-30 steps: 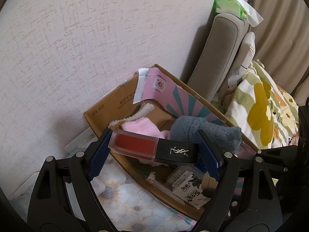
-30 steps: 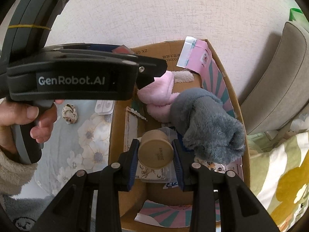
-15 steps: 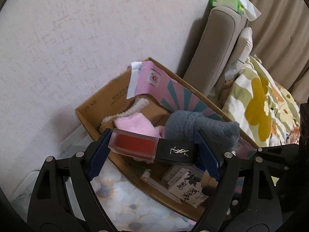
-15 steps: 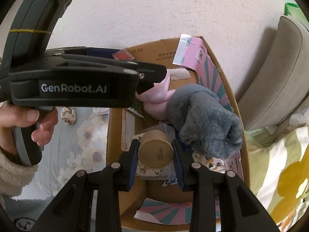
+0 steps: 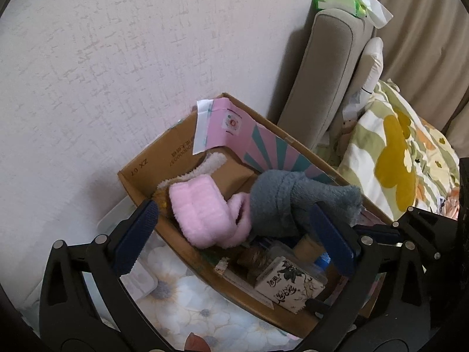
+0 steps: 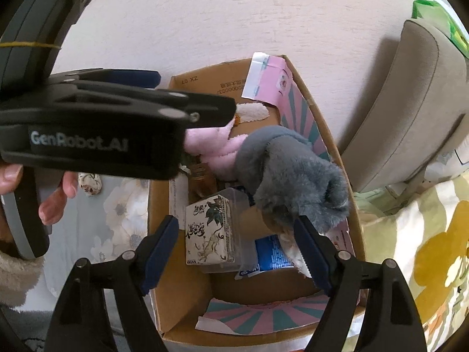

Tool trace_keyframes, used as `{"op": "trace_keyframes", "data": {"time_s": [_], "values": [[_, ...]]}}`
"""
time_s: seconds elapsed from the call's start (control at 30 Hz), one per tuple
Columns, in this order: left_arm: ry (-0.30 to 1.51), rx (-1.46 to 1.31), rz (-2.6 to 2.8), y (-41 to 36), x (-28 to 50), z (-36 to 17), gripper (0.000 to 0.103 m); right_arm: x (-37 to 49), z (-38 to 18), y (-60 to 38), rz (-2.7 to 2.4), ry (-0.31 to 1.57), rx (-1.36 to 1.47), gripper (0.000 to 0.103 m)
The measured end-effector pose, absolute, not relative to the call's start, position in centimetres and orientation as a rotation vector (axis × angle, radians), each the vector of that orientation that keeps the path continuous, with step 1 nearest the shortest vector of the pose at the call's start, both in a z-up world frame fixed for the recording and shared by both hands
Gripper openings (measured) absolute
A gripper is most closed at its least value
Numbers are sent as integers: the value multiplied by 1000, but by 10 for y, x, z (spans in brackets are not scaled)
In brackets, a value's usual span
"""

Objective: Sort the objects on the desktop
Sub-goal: 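Open both grippers to release lip gloss and wooden jar into box, then grasp white fuzzy ball with left gripper while right grasps black cylinder cap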

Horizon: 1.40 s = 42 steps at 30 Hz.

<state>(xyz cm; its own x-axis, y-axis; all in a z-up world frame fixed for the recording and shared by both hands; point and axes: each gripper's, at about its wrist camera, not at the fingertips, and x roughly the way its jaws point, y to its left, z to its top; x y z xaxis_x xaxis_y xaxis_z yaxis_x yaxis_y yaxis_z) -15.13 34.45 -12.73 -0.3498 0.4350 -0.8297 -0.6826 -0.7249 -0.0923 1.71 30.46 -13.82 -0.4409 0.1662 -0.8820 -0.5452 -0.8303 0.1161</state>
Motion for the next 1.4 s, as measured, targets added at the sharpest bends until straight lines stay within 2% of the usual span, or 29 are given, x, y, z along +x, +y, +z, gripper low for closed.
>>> {"op": "trace_keyframes", "data": {"time_s": [1.1,1.4], "values": [[204,-1094,2124,247,-108,-77,103,18,-113,243,2290,513,-1249,77],[108,-1053,2289,171,-95,-64,103,5,-86,223,2363,366,-1190,77]]}}
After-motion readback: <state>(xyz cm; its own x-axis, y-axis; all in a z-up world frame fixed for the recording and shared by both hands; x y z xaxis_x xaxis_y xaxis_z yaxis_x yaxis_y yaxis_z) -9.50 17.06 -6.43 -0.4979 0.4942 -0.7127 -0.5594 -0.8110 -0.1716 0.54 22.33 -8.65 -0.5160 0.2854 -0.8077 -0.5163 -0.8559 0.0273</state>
